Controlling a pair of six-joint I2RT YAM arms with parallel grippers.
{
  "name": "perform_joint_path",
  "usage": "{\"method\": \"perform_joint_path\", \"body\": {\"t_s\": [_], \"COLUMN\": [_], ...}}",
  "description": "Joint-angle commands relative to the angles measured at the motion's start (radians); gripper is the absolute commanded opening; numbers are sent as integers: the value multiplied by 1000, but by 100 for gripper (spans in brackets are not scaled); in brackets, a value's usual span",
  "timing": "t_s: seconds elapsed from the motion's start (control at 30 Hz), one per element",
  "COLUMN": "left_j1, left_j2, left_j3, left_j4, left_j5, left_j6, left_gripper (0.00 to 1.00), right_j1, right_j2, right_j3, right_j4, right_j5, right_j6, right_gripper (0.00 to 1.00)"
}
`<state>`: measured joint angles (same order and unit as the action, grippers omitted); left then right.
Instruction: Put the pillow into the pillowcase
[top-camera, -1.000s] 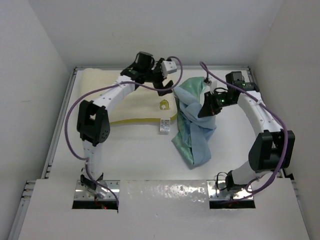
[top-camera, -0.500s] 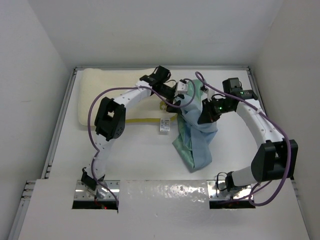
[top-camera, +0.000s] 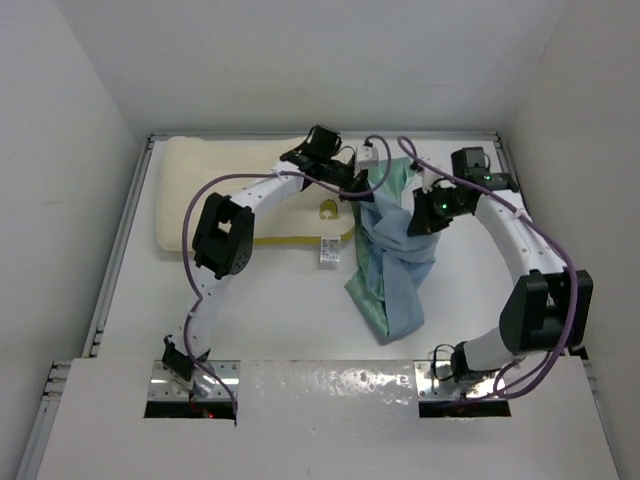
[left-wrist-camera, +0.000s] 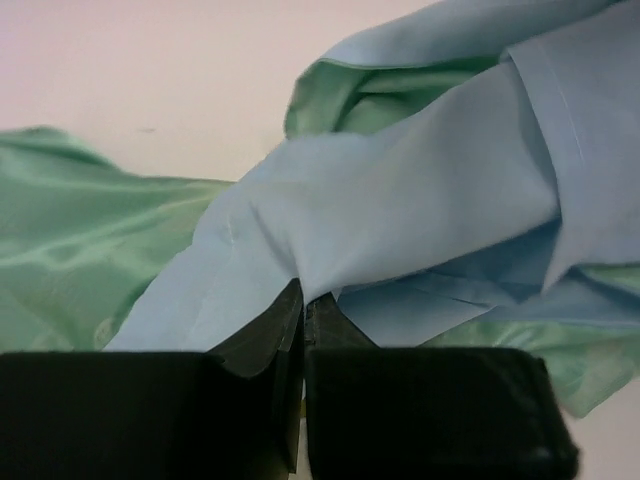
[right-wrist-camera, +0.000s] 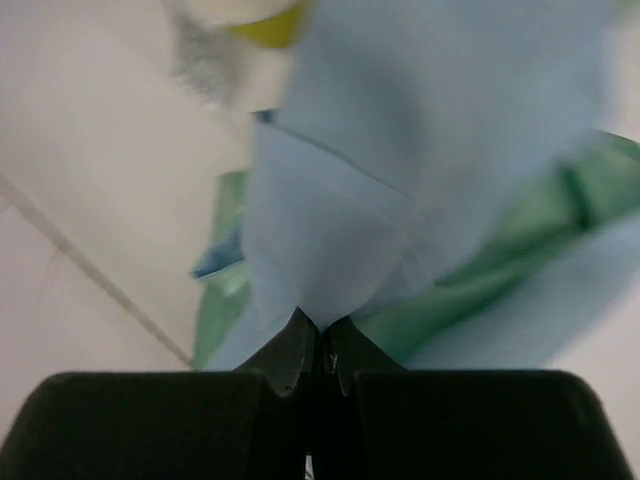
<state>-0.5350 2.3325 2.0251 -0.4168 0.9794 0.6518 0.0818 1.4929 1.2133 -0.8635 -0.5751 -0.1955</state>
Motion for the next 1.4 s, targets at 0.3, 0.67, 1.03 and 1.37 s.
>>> {"method": "perform_joint_path", "body": {"t_s": [0.3,0.67,1.03,1.37], "left_j1": [79,115,167,182], "left_j2": [-159,-203,-167,-173], "left_j3": [212,-52,-8,7], "left_j4": [-128,520,478,325], "left_j5": [34,173,30,-7], "left_j6": [-549,-1274,-1163,-1003], "left_gripper": [0,0,0,0], "right_j1": [-156,-94,-89,32], "right_j2": [259,269,-83,-7], "right_j3": [704,700,-136,-505], "right_j4": [524,358,387,463], "right_j5": [512,558,408,633], "right_j6": [522,545,600,771], "right_gripper": [0,99,75,91]}}
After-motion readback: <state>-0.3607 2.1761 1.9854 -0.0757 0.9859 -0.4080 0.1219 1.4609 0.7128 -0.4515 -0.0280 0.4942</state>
